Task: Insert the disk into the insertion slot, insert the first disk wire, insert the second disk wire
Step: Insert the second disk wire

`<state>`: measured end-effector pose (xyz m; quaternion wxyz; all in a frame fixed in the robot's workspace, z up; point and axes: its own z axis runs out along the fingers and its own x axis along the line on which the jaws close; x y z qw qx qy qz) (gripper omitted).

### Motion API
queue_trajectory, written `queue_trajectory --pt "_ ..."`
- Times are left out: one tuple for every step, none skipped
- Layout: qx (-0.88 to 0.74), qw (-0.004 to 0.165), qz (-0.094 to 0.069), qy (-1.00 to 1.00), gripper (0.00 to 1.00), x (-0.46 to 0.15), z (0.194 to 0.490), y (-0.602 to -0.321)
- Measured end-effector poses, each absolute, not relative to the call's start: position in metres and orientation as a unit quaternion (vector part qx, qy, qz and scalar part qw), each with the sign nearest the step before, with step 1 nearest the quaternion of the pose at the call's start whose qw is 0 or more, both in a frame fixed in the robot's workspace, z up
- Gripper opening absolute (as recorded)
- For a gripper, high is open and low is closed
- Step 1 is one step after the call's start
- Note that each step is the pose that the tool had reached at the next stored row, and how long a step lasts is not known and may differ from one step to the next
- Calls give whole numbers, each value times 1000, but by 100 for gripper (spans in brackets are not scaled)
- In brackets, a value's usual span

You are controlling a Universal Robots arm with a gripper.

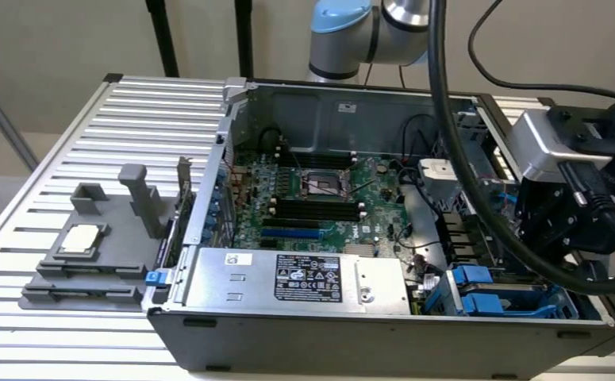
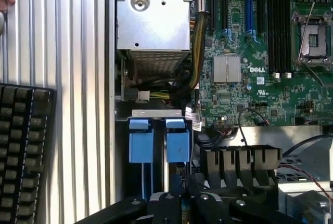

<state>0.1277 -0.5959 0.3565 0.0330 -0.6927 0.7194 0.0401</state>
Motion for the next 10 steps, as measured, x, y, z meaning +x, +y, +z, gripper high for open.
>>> queue_trajectory --pt "-693 35 41 719 16 127 355 -597" --pt "-693 36 40 719 16 127 354 -597" --pt "-693 38 40 719 16 127 353 -597" --pt "-693 40 40 719 16 126 353 -597" --pt "-693 42 39 719 16 126 351 -597" --pt "-693 44 39 719 16 126 350 -597" --pt "-693 45 38 719 16 125 349 -597" --pt "-693 47 38 719 16 125 348 -597" --pt "-693 49 37 718 16 125 347 -597" --pt "-693 50 37 718 16 125 347 -597"
